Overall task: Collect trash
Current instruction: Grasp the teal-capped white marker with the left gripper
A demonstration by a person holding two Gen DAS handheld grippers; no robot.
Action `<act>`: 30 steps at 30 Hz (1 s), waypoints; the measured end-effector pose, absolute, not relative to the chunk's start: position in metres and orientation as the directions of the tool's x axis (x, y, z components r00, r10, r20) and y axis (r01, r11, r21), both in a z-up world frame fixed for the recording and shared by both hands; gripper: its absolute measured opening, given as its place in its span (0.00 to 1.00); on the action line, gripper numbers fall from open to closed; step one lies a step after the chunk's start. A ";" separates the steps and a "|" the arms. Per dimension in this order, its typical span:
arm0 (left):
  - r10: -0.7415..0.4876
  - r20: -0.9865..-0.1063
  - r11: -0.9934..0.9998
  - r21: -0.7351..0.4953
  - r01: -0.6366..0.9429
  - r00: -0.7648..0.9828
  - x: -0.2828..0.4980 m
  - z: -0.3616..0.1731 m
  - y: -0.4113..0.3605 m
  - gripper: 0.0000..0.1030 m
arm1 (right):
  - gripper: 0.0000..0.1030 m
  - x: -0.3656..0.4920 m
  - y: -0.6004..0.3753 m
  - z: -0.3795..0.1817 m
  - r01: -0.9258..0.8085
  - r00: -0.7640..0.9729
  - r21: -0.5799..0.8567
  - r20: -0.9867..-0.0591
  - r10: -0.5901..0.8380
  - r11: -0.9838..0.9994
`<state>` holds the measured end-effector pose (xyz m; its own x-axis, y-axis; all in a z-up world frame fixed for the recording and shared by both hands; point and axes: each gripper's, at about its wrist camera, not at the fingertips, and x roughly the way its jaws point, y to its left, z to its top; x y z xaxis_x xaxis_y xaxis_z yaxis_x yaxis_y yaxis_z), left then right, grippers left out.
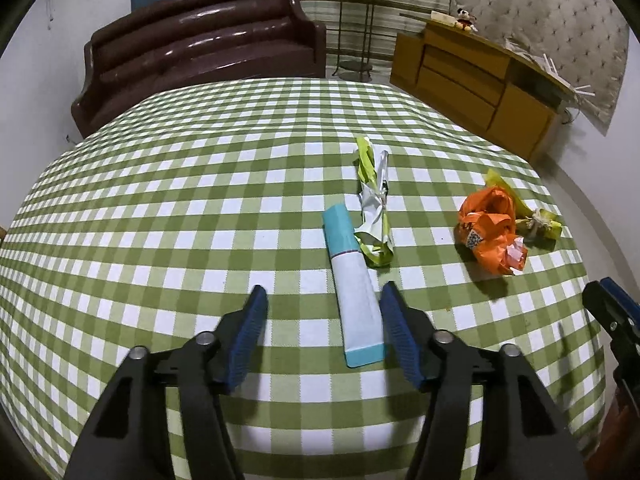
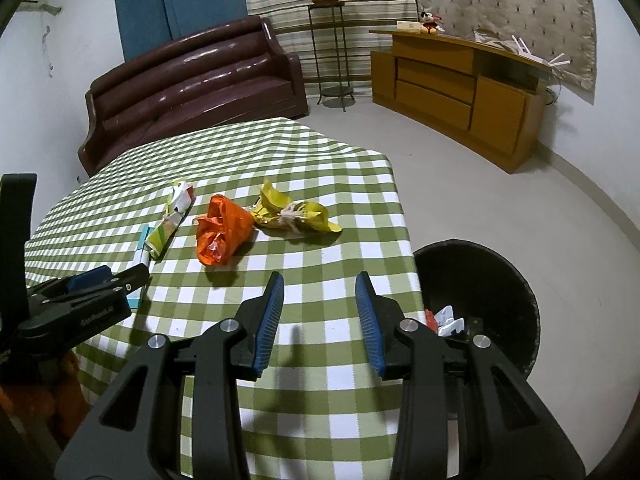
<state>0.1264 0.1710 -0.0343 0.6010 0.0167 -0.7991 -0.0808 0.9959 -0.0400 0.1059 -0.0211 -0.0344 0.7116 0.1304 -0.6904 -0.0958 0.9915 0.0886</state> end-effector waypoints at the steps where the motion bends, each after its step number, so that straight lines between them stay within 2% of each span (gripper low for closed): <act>1: 0.016 -0.796 0.997 -0.033 -0.070 0.605 0.126 -0.035 0.173 0.44 | 0.36 0.107 -0.019 -0.035 -0.097 0.711 0.087 -0.691 0.130 0.991; 6: -0.019 -0.782 0.999 -0.044 -0.025 0.623 0.122 -0.036 0.183 0.21 | 0.36 0.111 -0.008 -0.037 -0.108 0.706 0.081 -0.695 0.134 0.991; 15: -0.066 -0.775 0.995 -0.094 -0.011 0.629 0.119 -0.034 0.197 0.19 | 0.37 0.115 0.015 -0.034 -0.135 0.706 0.071 -0.693 0.146 0.988; 17: -0.065 -0.772 0.995 -0.098 -0.018 0.633 0.117 -0.031 0.204 0.19 | 0.46 0.116 0.020 -0.031 -0.141 0.711 0.072 -0.687 0.152 0.987; 30: 0.010 -0.760 0.991 -0.080 -0.109 0.649 0.113 -0.026 0.262 0.19 | 0.46 0.146 0.064 -0.035 -0.199 0.691 0.037 -0.703 0.167 0.979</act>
<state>0.1128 0.2619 -0.0256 0.6494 0.0097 -0.7604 -0.1087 0.9908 -0.0802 0.1458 0.0637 -0.0346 0.6909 0.1668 -0.7034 -0.1988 0.9793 0.0370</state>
